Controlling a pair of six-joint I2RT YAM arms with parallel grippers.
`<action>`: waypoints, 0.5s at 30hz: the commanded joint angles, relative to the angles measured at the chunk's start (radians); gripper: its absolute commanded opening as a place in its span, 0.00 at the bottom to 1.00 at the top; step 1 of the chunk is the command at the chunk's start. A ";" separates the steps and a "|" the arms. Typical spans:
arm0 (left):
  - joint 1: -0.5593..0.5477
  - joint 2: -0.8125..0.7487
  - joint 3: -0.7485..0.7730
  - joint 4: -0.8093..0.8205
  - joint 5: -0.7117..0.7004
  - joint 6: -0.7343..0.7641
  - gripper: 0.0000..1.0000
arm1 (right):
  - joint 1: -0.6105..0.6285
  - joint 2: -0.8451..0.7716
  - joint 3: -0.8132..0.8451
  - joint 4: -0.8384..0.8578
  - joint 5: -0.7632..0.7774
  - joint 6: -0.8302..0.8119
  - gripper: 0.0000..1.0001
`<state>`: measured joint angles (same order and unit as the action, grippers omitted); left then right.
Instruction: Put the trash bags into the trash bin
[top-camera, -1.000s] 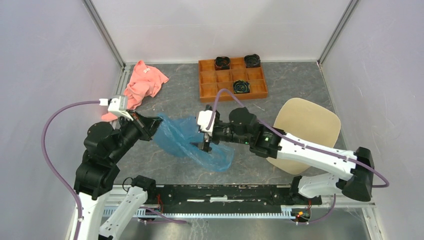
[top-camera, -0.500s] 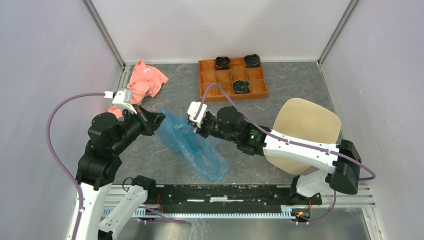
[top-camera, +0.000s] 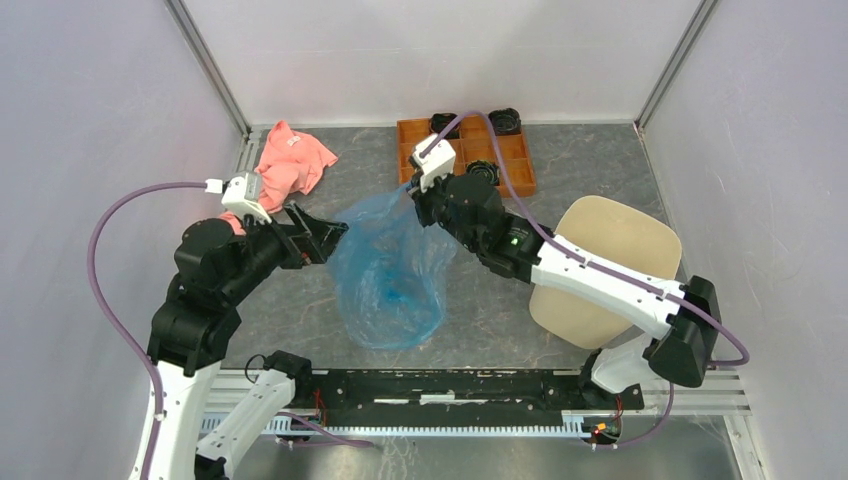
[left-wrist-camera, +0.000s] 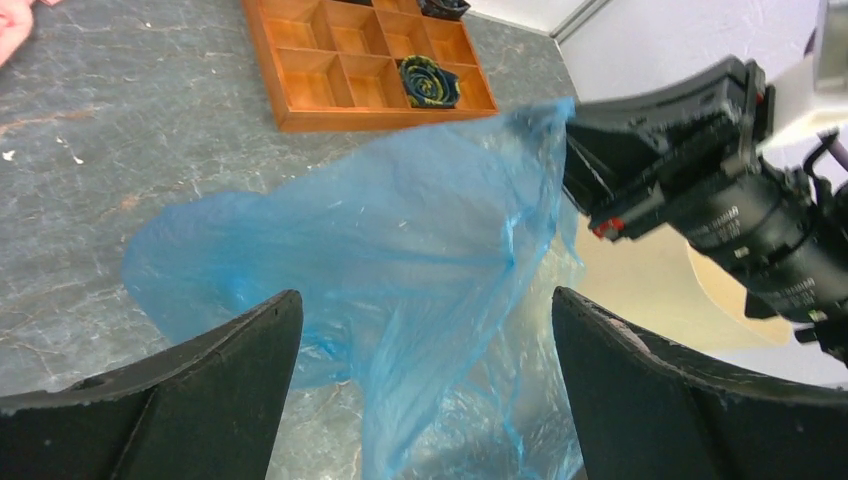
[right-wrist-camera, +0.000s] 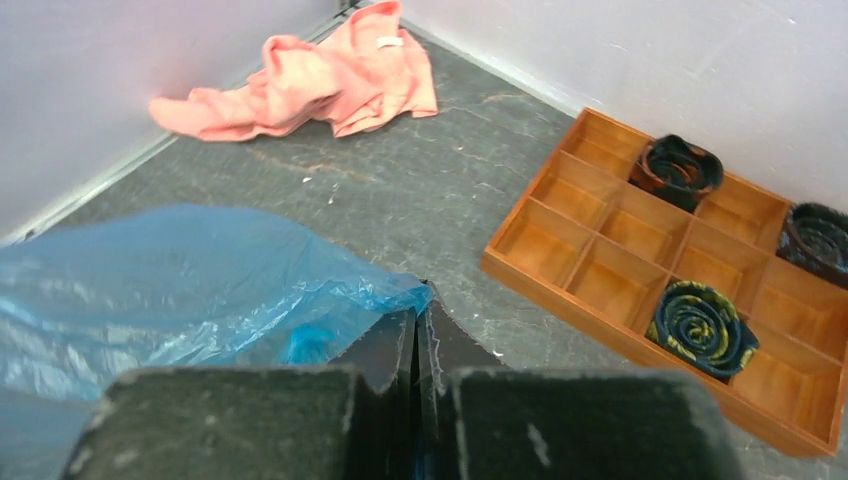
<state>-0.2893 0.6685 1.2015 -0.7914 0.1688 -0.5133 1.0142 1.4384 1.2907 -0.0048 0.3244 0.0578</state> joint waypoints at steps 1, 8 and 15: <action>0.001 -0.012 0.000 -0.012 0.097 -0.061 1.00 | -0.023 0.020 0.076 -0.051 0.027 0.116 0.01; 0.001 -0.020 -0.034 -0.005 0.196 -0.106 1.00 | -0.033 0.023 0.113 -0.076 0.033 0.141 0.01; 0.001 -0.035 -0.153 0.019 0.201 -0.123 1.00 | -0.043 0.023 0.140 -0.074 0.035 0.145 0.01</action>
<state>-0.2893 0.6495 1.0973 -0.8017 0.3489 -0.5930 0.9791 1.4616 1.3735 -0.0948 0.3428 0.1852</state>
